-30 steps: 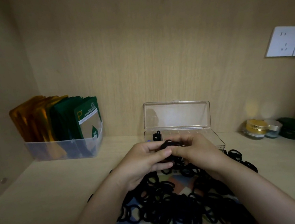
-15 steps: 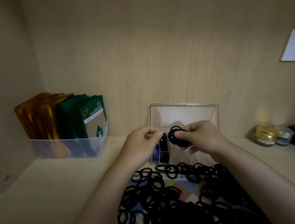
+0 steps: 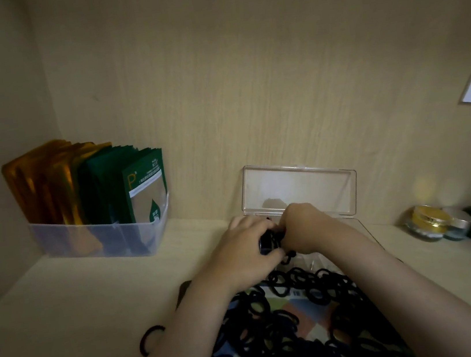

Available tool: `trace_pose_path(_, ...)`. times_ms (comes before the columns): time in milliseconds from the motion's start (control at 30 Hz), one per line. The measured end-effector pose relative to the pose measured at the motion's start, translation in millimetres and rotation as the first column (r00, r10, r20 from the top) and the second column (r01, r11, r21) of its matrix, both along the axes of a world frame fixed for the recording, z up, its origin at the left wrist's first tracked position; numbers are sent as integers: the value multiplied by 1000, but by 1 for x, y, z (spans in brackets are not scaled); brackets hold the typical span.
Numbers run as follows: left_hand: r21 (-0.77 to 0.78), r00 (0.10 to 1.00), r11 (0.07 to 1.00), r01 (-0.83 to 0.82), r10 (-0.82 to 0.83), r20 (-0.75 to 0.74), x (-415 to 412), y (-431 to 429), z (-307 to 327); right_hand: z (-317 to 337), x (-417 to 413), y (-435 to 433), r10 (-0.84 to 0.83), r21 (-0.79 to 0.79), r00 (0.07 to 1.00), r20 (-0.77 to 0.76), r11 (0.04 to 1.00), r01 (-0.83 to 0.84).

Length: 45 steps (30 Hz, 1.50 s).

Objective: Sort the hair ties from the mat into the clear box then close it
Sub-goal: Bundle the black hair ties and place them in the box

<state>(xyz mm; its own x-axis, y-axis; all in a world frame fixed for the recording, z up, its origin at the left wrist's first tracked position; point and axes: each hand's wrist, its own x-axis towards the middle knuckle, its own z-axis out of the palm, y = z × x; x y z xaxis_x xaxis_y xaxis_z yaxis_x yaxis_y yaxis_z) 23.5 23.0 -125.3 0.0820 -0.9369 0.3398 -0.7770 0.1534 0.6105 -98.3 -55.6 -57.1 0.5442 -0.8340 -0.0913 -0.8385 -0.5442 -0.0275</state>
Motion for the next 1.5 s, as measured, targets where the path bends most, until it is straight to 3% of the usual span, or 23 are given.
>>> trace_pose_path(67,-36,1000,999,-4,4,13,-2,0,-2,2,-3,-4,29,51,1000,5,998,-29)
trace_pose_path(233,-72,999,997,5,-2,46,-3,-2,-6,19,-21,-8,52,252,981,189,962,-100)
trace_pose_path(433,-129,1000,992,-13,15,12,-3,-2,-7,4,-27,-1,117,76,968,224,988,-137)
trace_pose_path(533,-159,999,987,-6,1,-33,-4,1,-5,-5,-19,2,107,-52,993,56,993,-105)
trace_pose_path(600,-184,1000,983,16,-17,-3,-4,2,-6,-4,-13,0,68,-35,996,-55,997,-70)
trace_pose_path(700,-207,1000,978,14,-11,16,-5,1,-9,0,-11,-11,48,50,996,-71,998,-45)
trace_pose_path(833,-216,997,976,-15,30,66,-4,-1,-11,15,-30,-17,63,168,992,106,982,-80)
trace_pose_path(933,-181,995,983,0,19,99,-3,0,-10,13,-41,-18,183,21,959,216,981,-192)
trace_pose_path(1033,-157,999,988,-3,11,49,-3,3,-4,2,-39,-6,308,-139,949,65,945,-297)
trace_pose_path(1133,-123,999,992,-19,23,25,-4,4,-2,-12,-36,1,364,-158,929,-71,915,-371)
trace_pose_path(1300,-35,999,999,-41,41,-15,-18,9,6,-4,-51,-2,358,-161,921,153,929,-335)
trace_pose_path(1433,-35,992,996,-88,90,89,-14,20,20,6,-62,1,405,-207,836,371,913,-351)
trace_pose_path(1500,-76,985,989,-130,137,103,-8,27,30,9,-66,7,442,-209,801,404,897,-390)
